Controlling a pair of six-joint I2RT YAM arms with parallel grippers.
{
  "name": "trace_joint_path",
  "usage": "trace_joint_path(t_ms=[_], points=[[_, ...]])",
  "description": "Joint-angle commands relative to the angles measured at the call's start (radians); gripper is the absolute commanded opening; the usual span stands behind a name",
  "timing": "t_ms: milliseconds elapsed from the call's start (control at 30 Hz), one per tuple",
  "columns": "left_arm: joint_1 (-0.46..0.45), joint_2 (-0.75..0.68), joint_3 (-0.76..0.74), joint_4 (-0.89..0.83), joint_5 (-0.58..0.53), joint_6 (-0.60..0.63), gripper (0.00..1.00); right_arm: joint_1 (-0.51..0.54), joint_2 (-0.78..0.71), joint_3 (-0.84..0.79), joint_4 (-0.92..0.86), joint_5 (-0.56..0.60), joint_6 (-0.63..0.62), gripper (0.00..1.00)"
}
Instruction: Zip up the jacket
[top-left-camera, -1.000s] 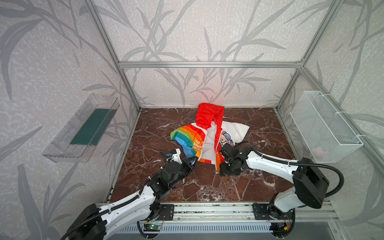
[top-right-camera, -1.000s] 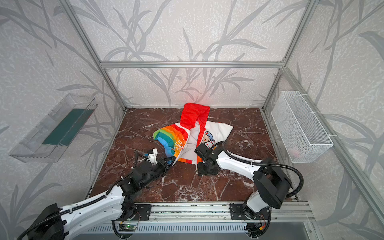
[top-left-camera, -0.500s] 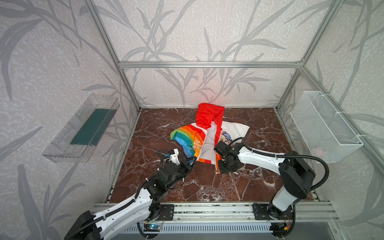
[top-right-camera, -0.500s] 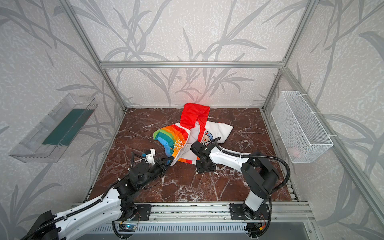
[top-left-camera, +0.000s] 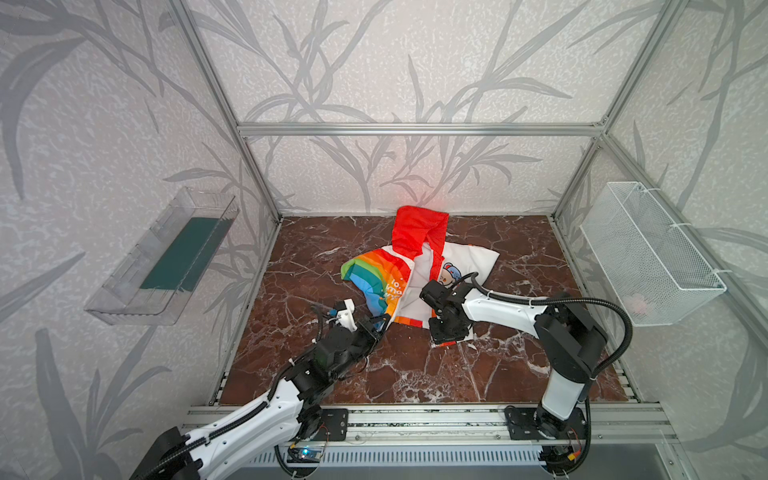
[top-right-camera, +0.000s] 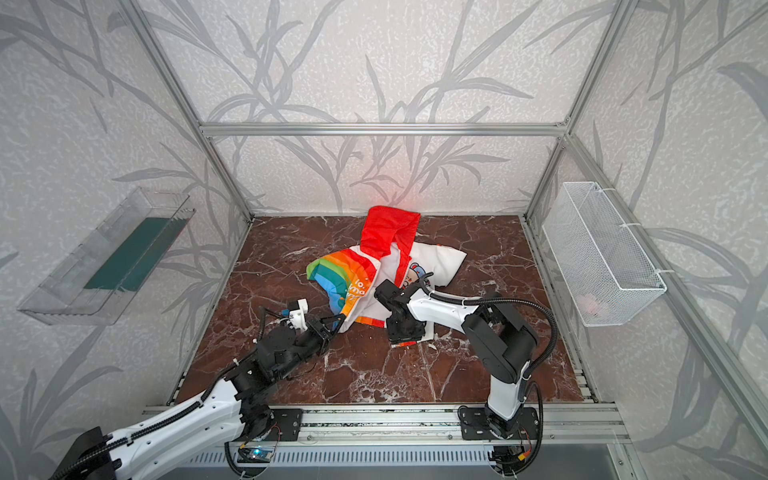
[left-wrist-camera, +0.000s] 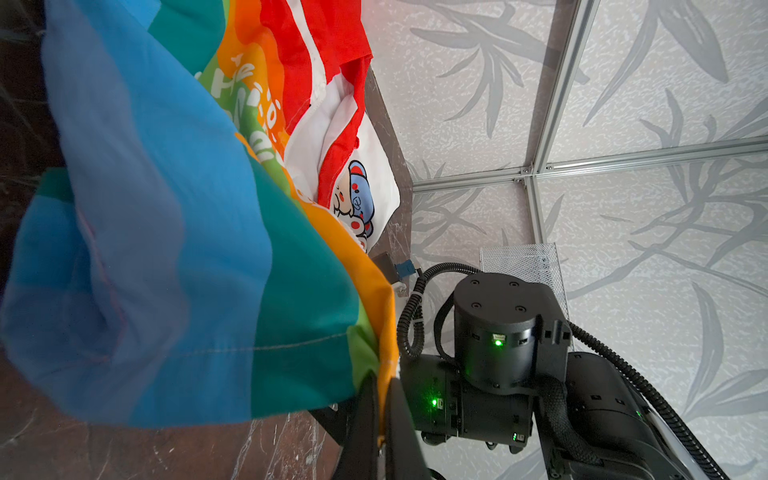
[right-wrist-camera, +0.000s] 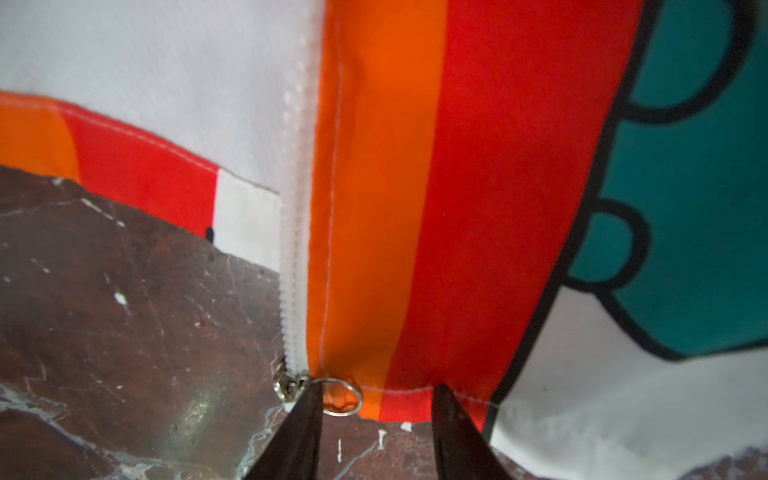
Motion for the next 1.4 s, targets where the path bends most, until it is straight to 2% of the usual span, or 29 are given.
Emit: trace_joint_path(t_ms=[0,367,667,900,967,1100,1233,1367], points=[[0.009,-0.019,-0.016,-0.011,0.001,-0.008,0.00,-0.015,-0.029,-0.028,0.023,-0.014,0.030,0.46],[0.021,-0.030,-0.028,-0.010,0.005,-0.013,0.00,-0.052,-0.035,-0.094,0.100,-0.033,0.117,0.49],[0.029,-0.067,-0.033,-0.051,-0.001,-0.011,0.00,-0.002,0.067,-0.067,-0.003,0.100,0.101,0.43],[0.032,-0.080,-0.028,-0.078,0.001,-0.006,0.00,0.028,0.097,-0.057,-0.007,0.108,0.096,0.30],[0.032,-0.078,-0.028,-0.079,-0.001,-0.004,0.00,0.028,0.092,-0.051,-0.006,0.091,0.089,0.23],[0.033,-0.063,-0.013,-0.081,0.004,0.009,0.00,0.028,0.060,-0.043,0.022,0.052,0.086,0.02],[0.034,-0.039,0.017,-0.071,0.010,0.020,0.00,0.016,-0.016,-0.052,0.081,-0.011,0.084,0.00],[0.037,0.001,0.073,-0.054,0.019,0.057,0.00,-0.027,-0.159,-0.138,0.241,-0.136,0.075,0.00]])
